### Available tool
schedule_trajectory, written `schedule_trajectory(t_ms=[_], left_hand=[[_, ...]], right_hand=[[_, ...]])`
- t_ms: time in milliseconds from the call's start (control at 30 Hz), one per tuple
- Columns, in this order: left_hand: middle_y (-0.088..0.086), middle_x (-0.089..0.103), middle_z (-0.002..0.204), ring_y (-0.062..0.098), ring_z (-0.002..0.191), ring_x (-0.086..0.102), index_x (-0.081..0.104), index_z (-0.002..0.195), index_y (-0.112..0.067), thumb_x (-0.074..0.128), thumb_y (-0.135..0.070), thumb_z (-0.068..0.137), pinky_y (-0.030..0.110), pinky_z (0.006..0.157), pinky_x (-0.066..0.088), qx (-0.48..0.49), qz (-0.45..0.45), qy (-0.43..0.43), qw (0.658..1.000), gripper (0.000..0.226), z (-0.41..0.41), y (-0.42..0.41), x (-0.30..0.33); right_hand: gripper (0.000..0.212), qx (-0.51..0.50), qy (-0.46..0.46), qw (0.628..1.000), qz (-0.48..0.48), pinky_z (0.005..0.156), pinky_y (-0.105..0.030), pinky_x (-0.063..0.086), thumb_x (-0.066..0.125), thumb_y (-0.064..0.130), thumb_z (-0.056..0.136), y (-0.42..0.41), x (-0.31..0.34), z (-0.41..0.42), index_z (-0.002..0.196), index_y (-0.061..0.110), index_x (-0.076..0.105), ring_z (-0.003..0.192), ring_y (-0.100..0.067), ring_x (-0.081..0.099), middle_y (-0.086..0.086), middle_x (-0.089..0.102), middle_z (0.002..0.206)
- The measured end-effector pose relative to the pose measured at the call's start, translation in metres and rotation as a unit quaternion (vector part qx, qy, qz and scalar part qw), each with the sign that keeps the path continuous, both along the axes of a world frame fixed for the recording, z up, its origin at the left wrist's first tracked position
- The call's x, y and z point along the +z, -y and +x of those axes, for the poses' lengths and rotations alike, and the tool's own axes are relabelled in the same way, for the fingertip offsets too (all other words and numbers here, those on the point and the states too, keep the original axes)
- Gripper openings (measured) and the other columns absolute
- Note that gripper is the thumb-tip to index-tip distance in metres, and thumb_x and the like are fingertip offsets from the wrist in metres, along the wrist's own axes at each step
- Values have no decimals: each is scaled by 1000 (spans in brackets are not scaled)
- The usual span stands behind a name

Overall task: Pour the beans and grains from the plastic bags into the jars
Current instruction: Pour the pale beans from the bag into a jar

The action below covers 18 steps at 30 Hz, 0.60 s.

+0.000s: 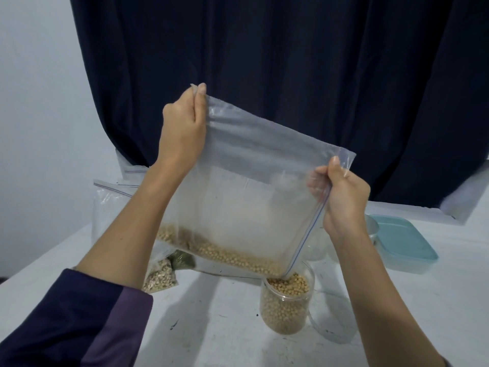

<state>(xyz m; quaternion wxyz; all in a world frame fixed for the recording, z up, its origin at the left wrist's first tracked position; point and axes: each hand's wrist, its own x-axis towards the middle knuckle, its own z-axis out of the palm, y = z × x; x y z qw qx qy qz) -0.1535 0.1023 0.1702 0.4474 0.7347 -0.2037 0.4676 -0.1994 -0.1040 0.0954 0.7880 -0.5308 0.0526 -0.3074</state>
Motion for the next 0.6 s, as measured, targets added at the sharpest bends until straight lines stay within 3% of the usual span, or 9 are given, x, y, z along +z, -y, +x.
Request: schedule_trajectory(t_ms=[600], left_hand=[[-6,25,54,4,43,28,24,60,-22,35,-22,104,15,45,25,-2,7,-4,1000,45,1,1,2]], right_hand=[[35,3,-12,1000,13,51,-18,52,52,24,99,-1,2,3,70,8,61,45,-5,59,3,65,57]])
